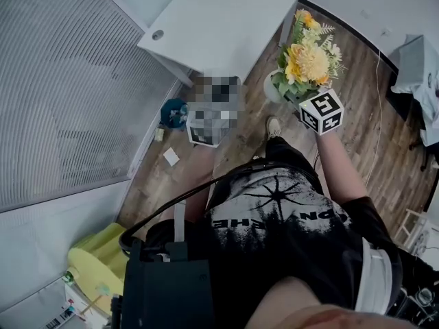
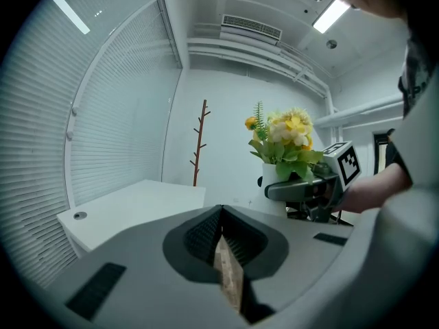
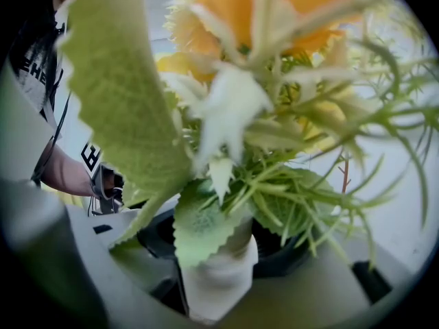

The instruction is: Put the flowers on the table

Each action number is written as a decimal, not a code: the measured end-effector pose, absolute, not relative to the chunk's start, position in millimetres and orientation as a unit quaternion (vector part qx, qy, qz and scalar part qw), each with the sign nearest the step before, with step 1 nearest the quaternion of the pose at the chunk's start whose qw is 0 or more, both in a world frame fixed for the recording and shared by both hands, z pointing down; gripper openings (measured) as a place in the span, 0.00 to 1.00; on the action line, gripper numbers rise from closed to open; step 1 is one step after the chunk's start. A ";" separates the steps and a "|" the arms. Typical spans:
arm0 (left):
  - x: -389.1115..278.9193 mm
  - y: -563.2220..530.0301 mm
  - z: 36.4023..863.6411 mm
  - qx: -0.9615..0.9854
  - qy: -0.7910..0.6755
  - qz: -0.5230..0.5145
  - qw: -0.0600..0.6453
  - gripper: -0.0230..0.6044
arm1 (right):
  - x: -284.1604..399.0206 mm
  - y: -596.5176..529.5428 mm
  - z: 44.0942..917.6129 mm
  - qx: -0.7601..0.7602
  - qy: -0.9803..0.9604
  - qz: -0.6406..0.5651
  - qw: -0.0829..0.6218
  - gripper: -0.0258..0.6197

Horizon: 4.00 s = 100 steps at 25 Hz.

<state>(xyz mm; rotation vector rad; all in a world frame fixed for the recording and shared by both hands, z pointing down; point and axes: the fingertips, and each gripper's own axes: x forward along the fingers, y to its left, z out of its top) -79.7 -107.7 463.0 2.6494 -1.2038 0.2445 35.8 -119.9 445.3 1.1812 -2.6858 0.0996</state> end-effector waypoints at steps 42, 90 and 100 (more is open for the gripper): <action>-92.1 -333.7 459.2 0.817 -0.556 0.087 0.130 0.06 | 17.9 -384.4 449.3 0.247 -0.963 0.044 0.101 0.43; -156.1 -384.1 504.5 0.871 -0.434 0.163 0.161 0.06 | -74.0 -465.3 540.2 0.337 -0.935 0.048 0.104 0.43; -149.1 -379.5 505.0 0.870 -0.435 0.161 0.165 0.06 | -79.2 -461.9 539.4 0.326 -0.939 0.039 0.102 0.43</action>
